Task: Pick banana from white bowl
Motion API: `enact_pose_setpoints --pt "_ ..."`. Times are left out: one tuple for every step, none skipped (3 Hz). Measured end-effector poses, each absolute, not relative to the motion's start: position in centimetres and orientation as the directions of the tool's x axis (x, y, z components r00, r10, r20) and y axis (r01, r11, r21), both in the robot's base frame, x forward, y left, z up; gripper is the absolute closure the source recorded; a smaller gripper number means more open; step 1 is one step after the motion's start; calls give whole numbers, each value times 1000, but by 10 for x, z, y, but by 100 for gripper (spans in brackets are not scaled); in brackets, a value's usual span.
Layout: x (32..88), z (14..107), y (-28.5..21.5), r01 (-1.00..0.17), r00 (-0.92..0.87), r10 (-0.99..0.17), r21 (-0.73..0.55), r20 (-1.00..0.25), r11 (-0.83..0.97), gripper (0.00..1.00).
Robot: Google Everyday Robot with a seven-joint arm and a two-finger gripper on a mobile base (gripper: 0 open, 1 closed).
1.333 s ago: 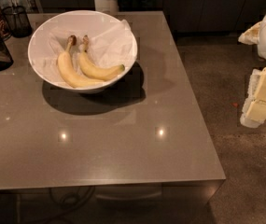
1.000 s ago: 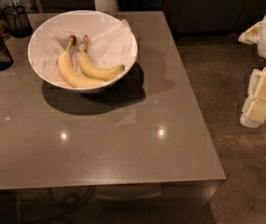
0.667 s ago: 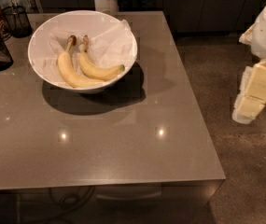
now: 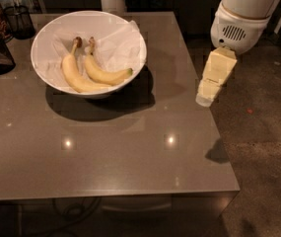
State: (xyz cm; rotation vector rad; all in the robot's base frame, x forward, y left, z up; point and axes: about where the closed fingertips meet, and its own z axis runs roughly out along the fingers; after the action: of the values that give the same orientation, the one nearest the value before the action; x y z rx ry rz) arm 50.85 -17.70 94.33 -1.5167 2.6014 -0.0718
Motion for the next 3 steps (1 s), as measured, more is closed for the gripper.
enact_pose_setpoints --pt "518 944 -170 -857 -489 -865 -123 -115 501 0" --pt "519 953 -152 -856 -482 -858 -115 -176 504 0" --pt "522 965 -122 -859 -476 -861 -114 -181 499 0"
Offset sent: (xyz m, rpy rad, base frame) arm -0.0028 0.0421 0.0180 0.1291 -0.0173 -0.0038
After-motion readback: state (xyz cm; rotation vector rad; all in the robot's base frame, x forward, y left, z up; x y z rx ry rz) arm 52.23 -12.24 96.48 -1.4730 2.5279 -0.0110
